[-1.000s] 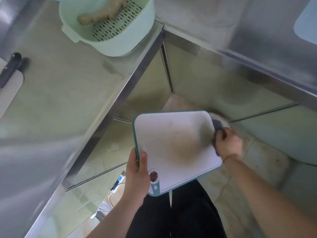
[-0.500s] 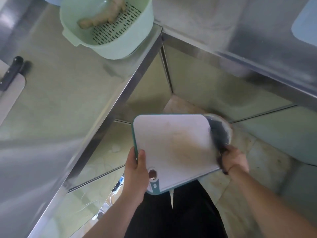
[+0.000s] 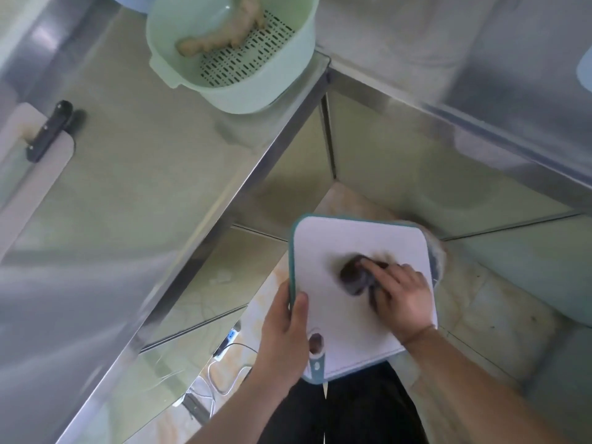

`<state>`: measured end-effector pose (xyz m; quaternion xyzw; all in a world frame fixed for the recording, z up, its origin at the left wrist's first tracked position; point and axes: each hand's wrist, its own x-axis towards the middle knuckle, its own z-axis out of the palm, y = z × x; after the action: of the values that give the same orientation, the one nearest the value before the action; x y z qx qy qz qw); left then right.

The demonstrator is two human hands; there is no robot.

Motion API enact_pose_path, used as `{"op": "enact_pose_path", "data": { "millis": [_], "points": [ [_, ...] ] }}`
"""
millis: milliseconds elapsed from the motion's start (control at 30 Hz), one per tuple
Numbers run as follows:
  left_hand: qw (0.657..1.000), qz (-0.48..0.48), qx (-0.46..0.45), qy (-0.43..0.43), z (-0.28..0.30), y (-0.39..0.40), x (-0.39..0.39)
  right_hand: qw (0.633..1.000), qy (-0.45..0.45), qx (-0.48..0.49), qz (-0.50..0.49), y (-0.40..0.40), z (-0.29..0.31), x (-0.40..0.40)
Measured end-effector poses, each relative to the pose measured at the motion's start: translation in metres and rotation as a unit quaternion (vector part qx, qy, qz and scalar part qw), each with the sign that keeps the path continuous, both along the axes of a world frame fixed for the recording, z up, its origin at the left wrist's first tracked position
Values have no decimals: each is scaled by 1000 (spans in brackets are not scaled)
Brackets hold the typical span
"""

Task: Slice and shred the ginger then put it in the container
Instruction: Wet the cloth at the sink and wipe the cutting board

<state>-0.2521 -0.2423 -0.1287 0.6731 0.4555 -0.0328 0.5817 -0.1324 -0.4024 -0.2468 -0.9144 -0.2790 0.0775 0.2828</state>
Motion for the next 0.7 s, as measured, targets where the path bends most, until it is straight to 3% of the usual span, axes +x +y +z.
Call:
{"op": "enact_pose_path", "data": {
  "millis": [33, 100, 167, 267, 300, 400, 467, 567, 633, 700],
  "points": [
    [1000, -8, 2, -6, 5, 3, -1, 988, 78, -99, -83, -15, -13, 22],
    [999, -30, -3, -17, 14, 14, -13, 904, 263, -222, -255, -44, -20, 58],
    [997, -61, -4, -39, 26, 32, -28, 854, 321, -196, -360, -67, -16, 71],
    [996, -17, -52, -65, 40, 62, -53, 856, 346, -61, -379, -70, 18, 73],
    [996, 11, -59, -61, 47, 73, -60, 841, 371, 13, -393, -54, 43, 67],
    [989, 101, -74, -77, 73, 106, -87, 781, 521, 163, -304, -5, 107, 35],
    [981, 149, -85, -87, 91, 131, -115, 774, 547, 190, -256, 28, 133, 18],
    [965, 216, -90, -119, 113, 167, -165, 720, 594, 268, -237, 73, 164, 4],
    [954, 262, -81, -120, 116, 187, -202, 721, 631, 236, -161, 109, 181, -7],
    [932, 333, -79, -116, 118, 204, -237, 755, 624, 188, -72, 151, 200, -20]
  ]
}}
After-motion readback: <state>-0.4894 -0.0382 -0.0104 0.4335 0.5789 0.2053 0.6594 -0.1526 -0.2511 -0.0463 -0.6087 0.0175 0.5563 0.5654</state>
